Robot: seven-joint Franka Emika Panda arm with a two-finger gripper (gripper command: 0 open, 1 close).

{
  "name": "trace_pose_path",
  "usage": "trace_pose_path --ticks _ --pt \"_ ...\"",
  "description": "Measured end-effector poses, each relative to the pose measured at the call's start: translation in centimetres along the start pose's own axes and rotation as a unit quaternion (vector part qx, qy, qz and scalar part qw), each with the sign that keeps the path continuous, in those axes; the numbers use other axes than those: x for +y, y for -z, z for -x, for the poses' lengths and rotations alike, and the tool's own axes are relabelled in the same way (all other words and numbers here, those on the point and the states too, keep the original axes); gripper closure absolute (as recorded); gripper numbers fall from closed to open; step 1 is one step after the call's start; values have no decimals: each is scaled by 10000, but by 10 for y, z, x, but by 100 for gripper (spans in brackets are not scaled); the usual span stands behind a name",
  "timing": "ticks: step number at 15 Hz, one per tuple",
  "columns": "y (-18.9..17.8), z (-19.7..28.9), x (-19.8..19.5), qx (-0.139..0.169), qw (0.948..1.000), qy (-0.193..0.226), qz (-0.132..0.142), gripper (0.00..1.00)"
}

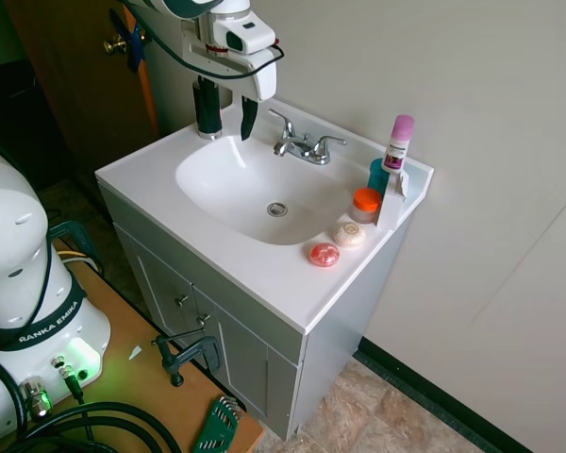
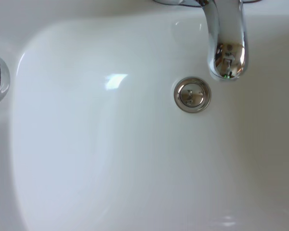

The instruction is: Turn on the cold water

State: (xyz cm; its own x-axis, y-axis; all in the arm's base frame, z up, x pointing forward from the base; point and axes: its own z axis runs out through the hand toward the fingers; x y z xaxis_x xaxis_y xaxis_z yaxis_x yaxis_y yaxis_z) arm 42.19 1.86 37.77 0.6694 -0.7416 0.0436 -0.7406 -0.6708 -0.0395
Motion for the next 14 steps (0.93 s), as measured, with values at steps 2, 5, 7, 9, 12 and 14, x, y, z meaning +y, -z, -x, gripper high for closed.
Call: trace_pose_path --ticks 2,5,7,9,12,14 --pt "1 -1 0 18 10000 -63 -32 0" --pt "14 -42 8 673 9954 -639 -244 0" --pt "17 -90 8 1256 9861 -1001 -429 0" --pt "3 -127 -1 1827 9746 -1175 -540 0" --pt "-23 -156 -23 2326 9635 -1192 -576 0" --pt "-37 -165 -41 2480 9598 -1182 -567 0"
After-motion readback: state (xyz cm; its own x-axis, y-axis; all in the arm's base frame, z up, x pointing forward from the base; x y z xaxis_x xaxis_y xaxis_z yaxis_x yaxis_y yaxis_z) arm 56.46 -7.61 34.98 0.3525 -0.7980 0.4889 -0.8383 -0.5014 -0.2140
